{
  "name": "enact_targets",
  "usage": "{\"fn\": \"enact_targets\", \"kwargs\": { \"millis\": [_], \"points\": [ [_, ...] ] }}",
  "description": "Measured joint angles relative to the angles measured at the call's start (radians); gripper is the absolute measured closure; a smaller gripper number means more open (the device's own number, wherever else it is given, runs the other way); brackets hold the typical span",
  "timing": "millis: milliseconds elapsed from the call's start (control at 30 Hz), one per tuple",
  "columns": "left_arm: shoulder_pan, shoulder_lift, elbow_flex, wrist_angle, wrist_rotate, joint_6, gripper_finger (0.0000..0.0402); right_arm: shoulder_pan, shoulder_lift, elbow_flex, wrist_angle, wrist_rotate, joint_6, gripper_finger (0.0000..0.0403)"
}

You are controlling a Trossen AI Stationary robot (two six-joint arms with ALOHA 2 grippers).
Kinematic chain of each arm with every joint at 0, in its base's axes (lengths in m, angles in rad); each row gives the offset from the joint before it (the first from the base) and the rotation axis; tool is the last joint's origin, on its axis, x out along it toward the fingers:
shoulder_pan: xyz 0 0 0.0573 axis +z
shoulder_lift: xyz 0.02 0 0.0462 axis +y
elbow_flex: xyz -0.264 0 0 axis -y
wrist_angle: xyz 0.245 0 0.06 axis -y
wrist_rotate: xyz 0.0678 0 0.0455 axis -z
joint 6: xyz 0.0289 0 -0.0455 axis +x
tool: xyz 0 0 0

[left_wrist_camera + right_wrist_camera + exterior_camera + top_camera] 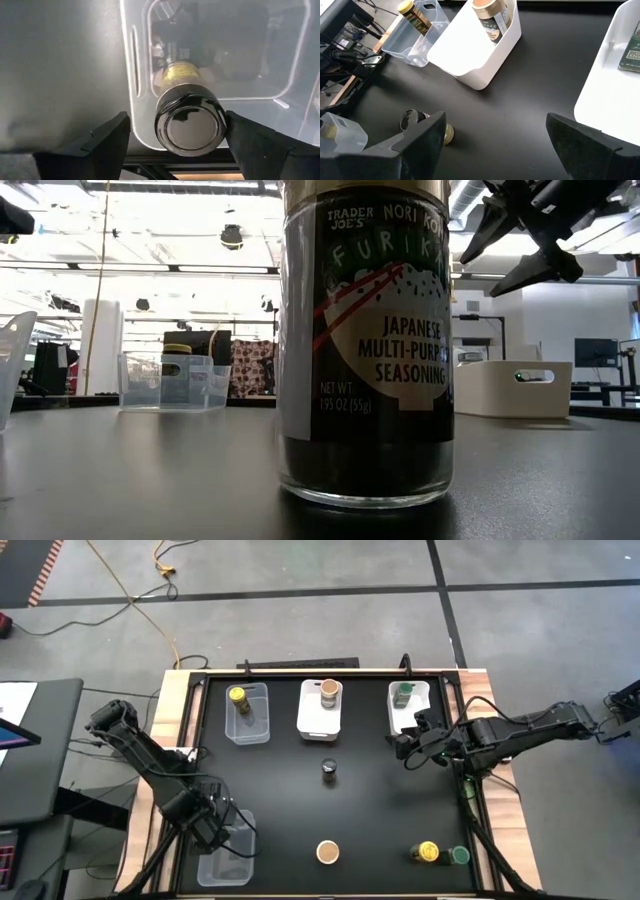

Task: Sort spices by type
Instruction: Put the left black spice bottle into the bottom transparent bin, then put the yellow spice bottle into the top transparent bin

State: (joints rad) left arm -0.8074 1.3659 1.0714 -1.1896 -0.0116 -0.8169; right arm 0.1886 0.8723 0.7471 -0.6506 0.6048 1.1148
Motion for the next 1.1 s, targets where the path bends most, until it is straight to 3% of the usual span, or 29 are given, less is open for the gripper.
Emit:
{"fn": "enact_targets", "kwargs": {
  "millis": [367,733,1000,1100],
  "points": [
    [0.000,0.000,0.002,-0.010,0.005,-0.044,0.0096,0.031,0.000,0.000,0.000,0.000,0.002,0.0030],
    [0.000,0.000,0.099,-0.049,0.001,-0.015,0.0096,0.034,0.000,0.000,0.000,0.000,0.003,0.0030],
    [0.000,0.000,0.202,-0.131,-0.077,-0.004,0.0096,0.034,0.000,0.000,0.000,0.000,0.003,0.0030],
    [0.008,0.001,0.244,-0.127,-0.130,0.110,0.0096,0.034,0.000,0.000,0.000,0.000,0.002,0.0030]
  ]
}}
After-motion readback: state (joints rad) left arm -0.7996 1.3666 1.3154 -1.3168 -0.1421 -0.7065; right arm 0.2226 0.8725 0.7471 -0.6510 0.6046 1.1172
